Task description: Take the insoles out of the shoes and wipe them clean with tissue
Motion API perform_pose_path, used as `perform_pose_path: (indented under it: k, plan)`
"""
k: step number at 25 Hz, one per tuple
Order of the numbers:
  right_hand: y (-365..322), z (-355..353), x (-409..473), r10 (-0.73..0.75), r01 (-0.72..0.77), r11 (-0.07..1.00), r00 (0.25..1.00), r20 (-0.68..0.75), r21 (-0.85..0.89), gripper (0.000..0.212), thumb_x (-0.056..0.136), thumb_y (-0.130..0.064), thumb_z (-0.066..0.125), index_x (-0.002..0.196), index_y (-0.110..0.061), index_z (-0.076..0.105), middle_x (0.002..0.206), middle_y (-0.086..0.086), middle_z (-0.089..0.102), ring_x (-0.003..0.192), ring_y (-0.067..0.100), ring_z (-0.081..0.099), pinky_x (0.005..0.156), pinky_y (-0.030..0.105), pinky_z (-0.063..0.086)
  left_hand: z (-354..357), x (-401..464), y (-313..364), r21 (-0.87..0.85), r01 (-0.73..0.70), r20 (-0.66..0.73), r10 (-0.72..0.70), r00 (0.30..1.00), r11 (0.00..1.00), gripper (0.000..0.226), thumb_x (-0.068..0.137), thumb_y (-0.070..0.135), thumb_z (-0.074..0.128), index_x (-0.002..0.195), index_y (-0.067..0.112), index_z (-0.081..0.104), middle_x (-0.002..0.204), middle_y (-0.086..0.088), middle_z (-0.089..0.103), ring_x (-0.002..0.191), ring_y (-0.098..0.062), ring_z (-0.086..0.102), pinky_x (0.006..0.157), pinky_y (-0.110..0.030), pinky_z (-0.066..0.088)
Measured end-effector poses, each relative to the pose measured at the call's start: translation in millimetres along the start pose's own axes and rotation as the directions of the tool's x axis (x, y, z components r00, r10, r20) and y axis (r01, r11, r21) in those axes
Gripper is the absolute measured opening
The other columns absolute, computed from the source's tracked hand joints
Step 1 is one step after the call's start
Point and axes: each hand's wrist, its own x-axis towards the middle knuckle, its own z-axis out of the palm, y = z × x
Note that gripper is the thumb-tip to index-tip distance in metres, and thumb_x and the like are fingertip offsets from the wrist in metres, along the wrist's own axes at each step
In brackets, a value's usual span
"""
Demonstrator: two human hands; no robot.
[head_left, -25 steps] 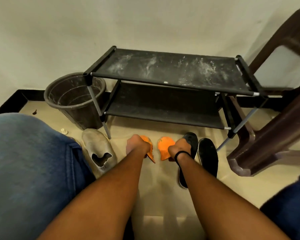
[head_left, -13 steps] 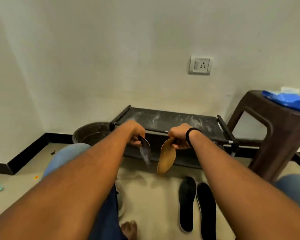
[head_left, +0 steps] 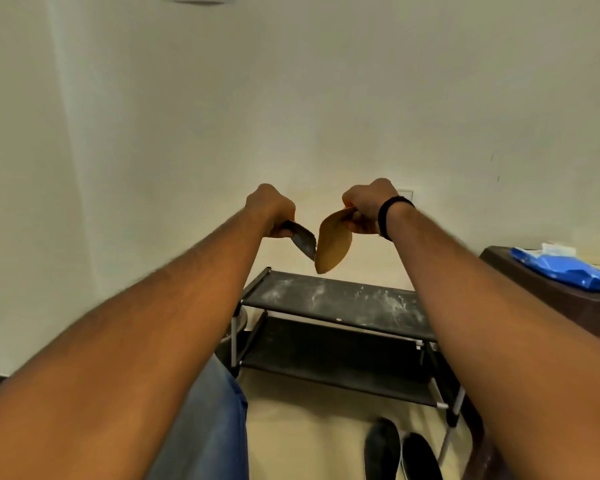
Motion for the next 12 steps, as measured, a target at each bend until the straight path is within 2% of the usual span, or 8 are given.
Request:
perform_pose_path:
  k: [2,3,5,8,10,12]
  plan:
    - [6,9,13,-0.036,0.035,0.999,0.998,-0.055,-0.017,0.023,0.076,-0.005,0.061,0.096,0.006,0.065,0.088,0.020,0.067,0.080,0.034,0.071,0.066,0.042,0.062,13,6,-8,-0.021,-0.017,-0.090,0.015,0.996,1.000,0.012,0.084,0.004,0.073,0.092,-0.002,0.066,0.083,-0.016,0.073,0.066,-0.027,0.073,0.060,-0.030,0.061]
    - [12,15,19,-0.053,0.049,0.997,0.996,-0.078,-0.053,0.019,0.076,-0.005,0.062,0.091,0.005,0.065,0.085,0.018,0.066,0.083,0.035,0.071,0.071,0.043,0.062,22,11,-16,-0.013,-0.017,-0.144,0.014,0.990,1.000,0.012,0.084,0.005,0.072,0.091,0.000,0.064,0.082,-0.016,0.071,0.065,-0.028,0.071,0.056,-0.029,0.058]
    - [36,28,28,-0.090,0.075,0.990,0.988,-0.126,-0.121,0.008,0.081,-0.004,0.061,0.082,0.001,0.067,0.084,0.015,0.066,0.087,0.032,0.068,0.075,0.036,0.058,44,22,-42,-0.023,-0.003,-0.196,-0.002,0.981,1.000,0.009,0.083,0.003,0.066,0.091,0.003,0.062,0.090,-0.015,0.067,0.081,-0.033,0.069,0.065,-0.033,0.056]
    - [88,51,39,-0.075,0.059,0.993,0.982,-0.174,-0.098,0.027,0.084,0.000,0.055,0.096,-0.009,0.078,0.108,0.010,0.073,0.107,0.027,0.064,0.097,0.034,0.052,83,40,-94,-0.070,0.013,-0.155,-0.024,0.988,0.997,0.012,0.084,0.001,0.062,0.084,0.011,0.069,0.094,-0.009,0.070,0.098,-0.031,0.066,0.077,-0.030,0.049]
    - [128,64,48,-0.003,-0.009,0.997,0.985,-0.171,-0.074,0.035,0.081,0.005,0.052,0.093,-0.015,0.078,0.110,0.009,0.072,0.109,0.027,0.064,0.099,0.033,0.050,104,51,-132,-0.115,0.075,-0.130,-0.090,0.987,0.991,0.022,0.087,0.002,0.062,0.104,0.007,0.076,0.108,-0.008,0.073,0.108,-0.030,0.065,0.084,-0.030,0.051]
    - [169,76,63,0.076,-0.089,0.994,0.981,-0.177,-0.066,0.040,0.078,0.008,0.049,0.085,-0.019,0.077,0.107,0.007,0.073,0.107,0.025,0.064,0.098,0.033,0.050,125,67,-162,-0.104,0.176,-0.099,-0.186,0.978,0.979,0.024,0.091,0.001,0.058,0.109,0.002,0.073,0.110,-0.006,0.070,0.106,-0.031,0.066,0.080,-0.030,0.051]
